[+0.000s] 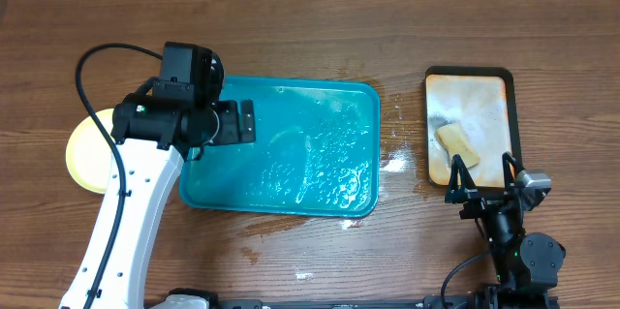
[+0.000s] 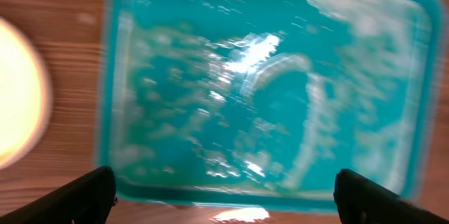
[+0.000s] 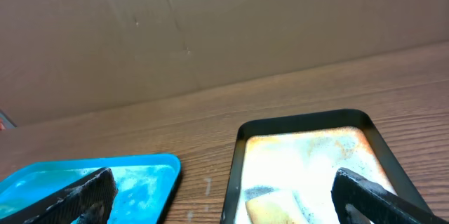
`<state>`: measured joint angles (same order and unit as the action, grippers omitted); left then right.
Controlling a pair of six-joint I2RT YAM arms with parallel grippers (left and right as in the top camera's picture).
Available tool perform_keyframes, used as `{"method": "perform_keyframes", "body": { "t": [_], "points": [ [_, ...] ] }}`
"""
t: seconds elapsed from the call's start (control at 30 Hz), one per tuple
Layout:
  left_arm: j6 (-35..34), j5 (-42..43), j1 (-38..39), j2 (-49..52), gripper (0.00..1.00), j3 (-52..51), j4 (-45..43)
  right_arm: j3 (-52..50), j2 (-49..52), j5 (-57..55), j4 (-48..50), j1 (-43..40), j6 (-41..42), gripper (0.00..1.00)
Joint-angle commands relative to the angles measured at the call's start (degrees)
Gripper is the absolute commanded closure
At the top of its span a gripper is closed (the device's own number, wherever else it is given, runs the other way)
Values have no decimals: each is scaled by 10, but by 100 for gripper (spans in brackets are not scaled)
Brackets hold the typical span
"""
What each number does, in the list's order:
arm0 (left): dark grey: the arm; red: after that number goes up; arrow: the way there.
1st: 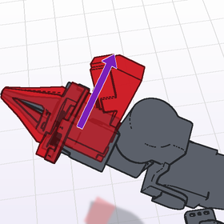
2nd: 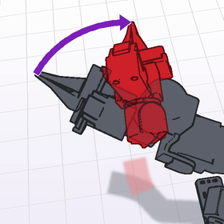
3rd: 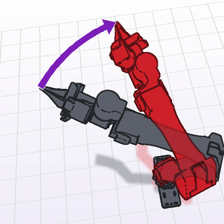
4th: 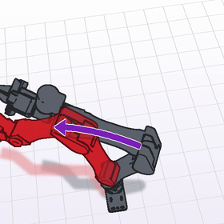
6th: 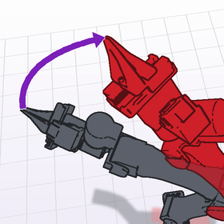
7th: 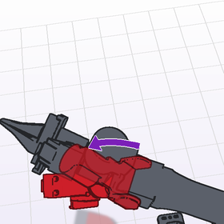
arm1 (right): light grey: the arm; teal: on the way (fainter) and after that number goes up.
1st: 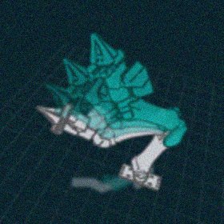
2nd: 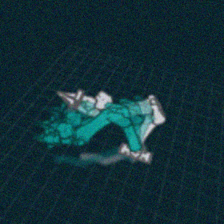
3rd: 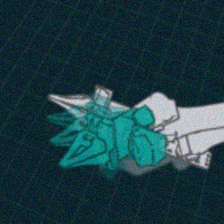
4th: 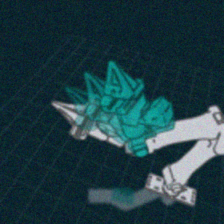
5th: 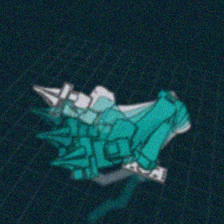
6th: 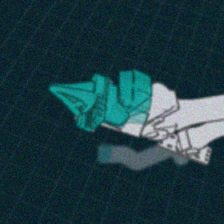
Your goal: Clean dirty plates on tray and stack at the side
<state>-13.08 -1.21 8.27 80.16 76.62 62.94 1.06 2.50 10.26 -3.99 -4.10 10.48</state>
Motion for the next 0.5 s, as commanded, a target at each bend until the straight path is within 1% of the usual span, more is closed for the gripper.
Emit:
{"method": "perform_keyframes", "body": {
  "t": [0.0,0.13,0.3,0.47],
  "points": [
    [16,-125,0,-5,0,5,-41,-6,-7,-1,4,-1,-1,0],
    [55,-117,1,-29,0,5,-147,-6,-7,-1,4,-1,-1,0],
    [57,-98,1,-85,0,5,-276,-6,-7,-1,4,-1,-1,0],
    [56,-92,1,-139,0,4,-357,-6,-7,-1,4,-1,-1,0]
  ]
}}
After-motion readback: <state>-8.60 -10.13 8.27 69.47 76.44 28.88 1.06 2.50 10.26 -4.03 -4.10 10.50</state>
